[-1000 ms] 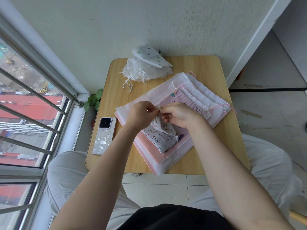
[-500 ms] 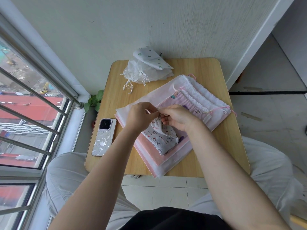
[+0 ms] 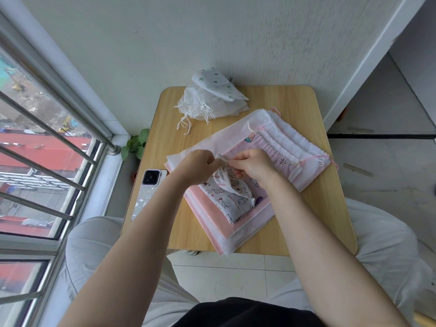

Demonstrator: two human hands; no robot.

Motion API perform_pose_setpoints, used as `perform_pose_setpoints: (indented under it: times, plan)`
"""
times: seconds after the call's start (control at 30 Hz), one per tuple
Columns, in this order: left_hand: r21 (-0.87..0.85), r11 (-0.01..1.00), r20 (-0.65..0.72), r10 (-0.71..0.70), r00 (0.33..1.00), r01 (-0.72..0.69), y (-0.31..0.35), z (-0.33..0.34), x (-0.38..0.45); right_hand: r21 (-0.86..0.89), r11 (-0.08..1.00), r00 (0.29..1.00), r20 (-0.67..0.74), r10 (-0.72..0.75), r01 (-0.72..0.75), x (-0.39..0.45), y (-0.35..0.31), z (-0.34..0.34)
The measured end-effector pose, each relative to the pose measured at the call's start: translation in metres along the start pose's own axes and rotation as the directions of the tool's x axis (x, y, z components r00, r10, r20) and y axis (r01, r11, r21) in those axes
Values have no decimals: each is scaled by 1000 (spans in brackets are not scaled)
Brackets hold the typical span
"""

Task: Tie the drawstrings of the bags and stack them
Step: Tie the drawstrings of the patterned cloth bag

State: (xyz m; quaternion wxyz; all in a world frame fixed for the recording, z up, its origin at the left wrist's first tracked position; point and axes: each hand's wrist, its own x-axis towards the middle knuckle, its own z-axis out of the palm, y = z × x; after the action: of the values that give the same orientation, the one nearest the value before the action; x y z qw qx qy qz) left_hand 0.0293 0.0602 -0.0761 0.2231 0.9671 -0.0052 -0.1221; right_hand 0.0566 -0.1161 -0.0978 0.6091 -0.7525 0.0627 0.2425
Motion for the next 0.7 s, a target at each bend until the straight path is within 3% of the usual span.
perform_pose_setpoints:
  times: [0.17, 0.37, 0.43, 0.5, 0.53, 0.57, 0.63, 0.7]
  plan:
    - [123, 991, 112, 32, 993, -46, -10, -6, -3, -270, 956, 972, -166, -163, 114, 7, 7, -5]
    - [49, 998, 45, -36, 998, 33, -11, 0, -6, -290, 950, 982, -108, -154, 117, 6, 2, -12]
    - [-223, 967, 36, -121, 992, 126, -5, -1, -5, -181, 973, 982, -96, -161, 142, 4, -7, -14]
    - [-596, 747, 156, -251, 955, 294, 5, -5, -4, -68, 987, 989, -6, -145, 144, 1, -15, -12]
    - [-663, 658, 214, -290, 933, 357, 9, -7, -3, -52, 989, 988, 73, -134, 138, -1, -19, -10]
    - [-649, 648, 249, -315, 916, 399, 12, -8, -2, -83, 988, 980, 163, -115, 130, -2, -22, -8]
    - [-527, 731, 266, -342, 901, 433, 14, -9, -4, -177, 977, 961, 269, -66, 117, -4, -22, -6]
    - [-363, 833, 251, -344, 905, 417, 9, -11, -6, -233, 968, 980, 195, -47, 93, -1, -18, -6]
